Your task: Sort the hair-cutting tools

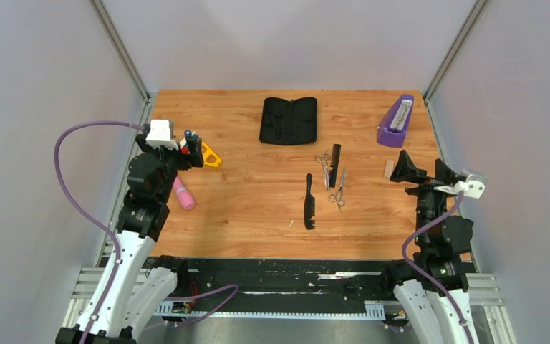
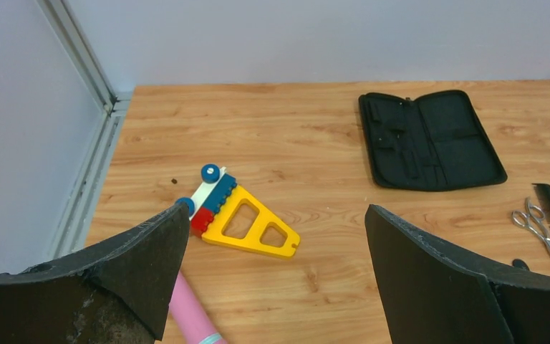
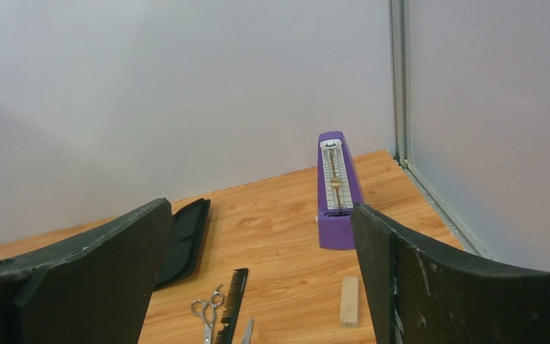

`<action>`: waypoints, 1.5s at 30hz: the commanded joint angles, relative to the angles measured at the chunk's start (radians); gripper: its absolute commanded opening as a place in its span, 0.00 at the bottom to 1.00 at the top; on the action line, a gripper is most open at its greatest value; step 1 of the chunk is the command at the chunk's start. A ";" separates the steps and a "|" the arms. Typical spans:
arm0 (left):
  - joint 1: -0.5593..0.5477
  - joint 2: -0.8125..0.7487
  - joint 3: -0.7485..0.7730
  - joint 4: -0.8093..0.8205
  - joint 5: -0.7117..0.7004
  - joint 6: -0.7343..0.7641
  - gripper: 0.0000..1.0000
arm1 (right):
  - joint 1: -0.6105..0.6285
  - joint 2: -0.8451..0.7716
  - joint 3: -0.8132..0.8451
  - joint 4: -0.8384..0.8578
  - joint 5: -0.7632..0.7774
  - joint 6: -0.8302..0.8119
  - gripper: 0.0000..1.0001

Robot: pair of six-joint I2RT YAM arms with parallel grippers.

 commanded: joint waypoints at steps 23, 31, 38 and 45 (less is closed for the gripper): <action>-0.067 -0.106 -0.047 0.079 -0.100 0.087 1.00 | -0.006 1.220 0.630 -0.186 -0.423 0.271 1.00; -0.124 -0.107 -0.067 0.109 -0.123 0.089 1.00 | -0.006 1.648 0.944 -0.230 -0.512 0.344 0.83; -0.150 -0.087 -0.075 0.115 -0.131 0.118 1.00 | -0.006 1.904 1.139 -0.233 -0.608 0.374 0.69; -0.160 -0.071 -0.073 0.110 -0.127 0.124 1.00 | -0.006 2.043 1.228 -0.230 -0.724 0.404 0.48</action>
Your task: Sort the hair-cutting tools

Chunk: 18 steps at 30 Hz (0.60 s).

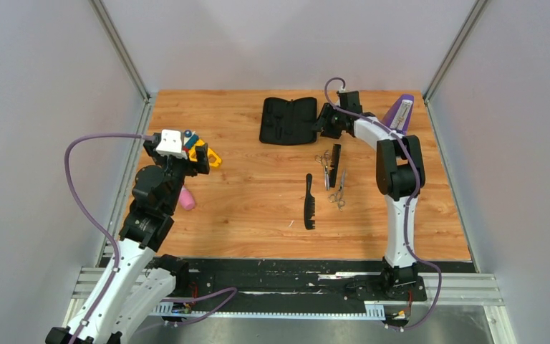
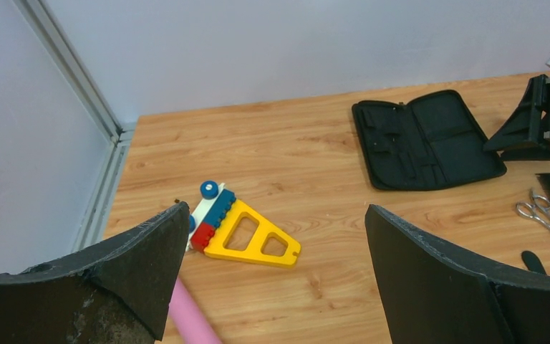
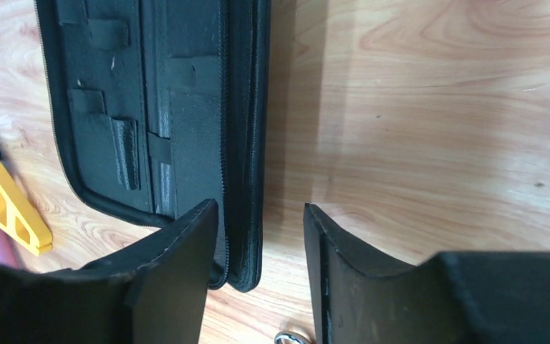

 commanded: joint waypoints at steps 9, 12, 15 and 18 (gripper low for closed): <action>-0.010 0.003 0.000 0.035 -0.008 0.024 1.00 | 0.001 0.033 0.036 0.027 -0.195 0.023 0.19; -0.011 0.001 0.002 0.032 -0.006 0.024 1.00 | 0.015 -0.009 -0.007 0.030 -0.232 0.011 0.06; -0.012 -0.002 0.006 0.028 0.000 0.023 1.00 | 0.041 -0.061 -0.070 0.031 -0.262 0.008 0.00; -0.012 -0.004 0.009 0.025 0.007 0.021 1.00 | 0.075 -0.131 -0.148 0.032 -0.274 0.024 0.00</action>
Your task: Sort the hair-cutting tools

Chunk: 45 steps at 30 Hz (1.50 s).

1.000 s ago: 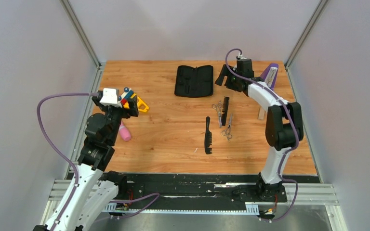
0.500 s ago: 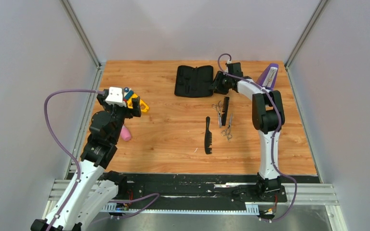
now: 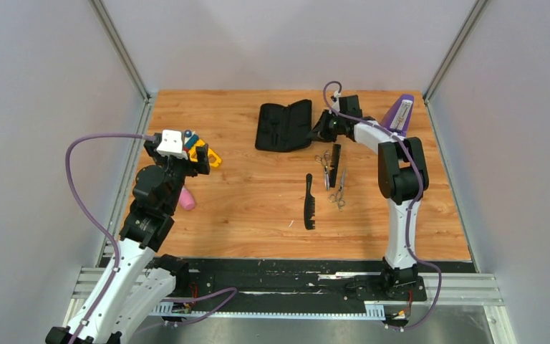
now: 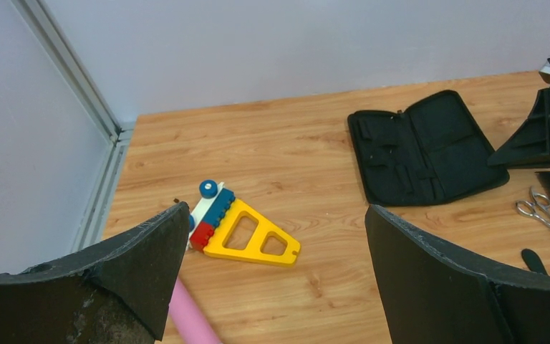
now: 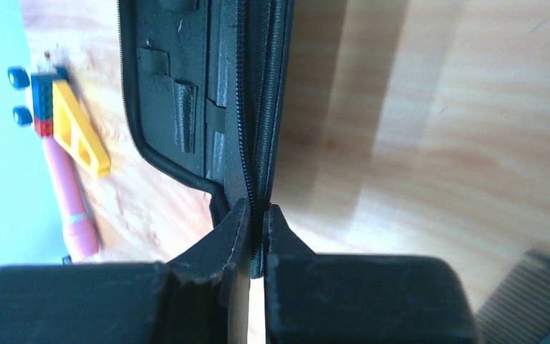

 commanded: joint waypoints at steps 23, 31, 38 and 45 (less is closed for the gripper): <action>-0.008 -0.020 0.032 -0.004 0.015 0.001 1.00 | 0.353 -0.390 -0.508 0.022 -0.244 -0.029 0.00; -0.008 -0.023 0.039 -0.017 0.010 0.004 1.00 | 0.380 -0.355 -0.454 -0.091 -0.258 -0.103 0.11; -0.008 -0.035 0.048 -0.028 0.008 0.004 1.00 | 0.388 -0.464 -0.426 -0.193 -0.089 -0.112 0.41; -0.007 -0.032 0.064 -0.049 -0.010 -0.006 1.00 | 0.388 -0.584 -0.425 -0.370 0.241 -0.038 0.67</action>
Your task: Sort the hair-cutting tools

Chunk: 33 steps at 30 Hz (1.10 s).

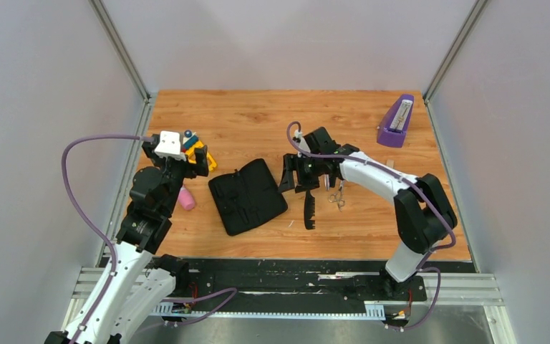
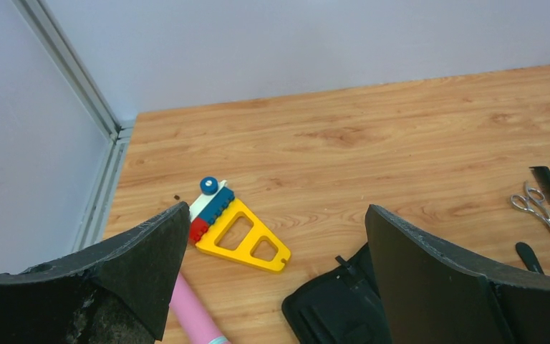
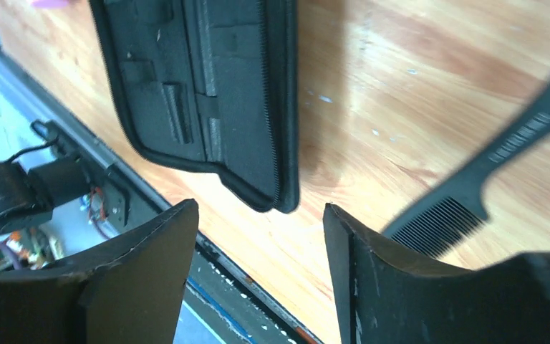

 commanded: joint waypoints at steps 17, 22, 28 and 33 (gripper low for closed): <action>-0.004 -0.004 0.057 -0.040 -0.082 -0.060 1.00 | 0.157 -0.098 -0.045 -0.387 0.453 0.205 0.70; -0.005 0.001 0.055 -0.042 -0.083 -0.061 1.00 | 0.177 -0.038 -0.045 -0.388 0.469 0.210 0.66; -0.004 0.013 0.053 -0.041 -0.083 -0.060 1.00 | 0.181 0.008 -0.049 -0.372 0.491 0.206 0.60; -0.004 0.022 0.055 -0.040 -0.077 -0.063 1.00 | 0.180 0.047 -0.052 -0.363 0.493 0.202 0.55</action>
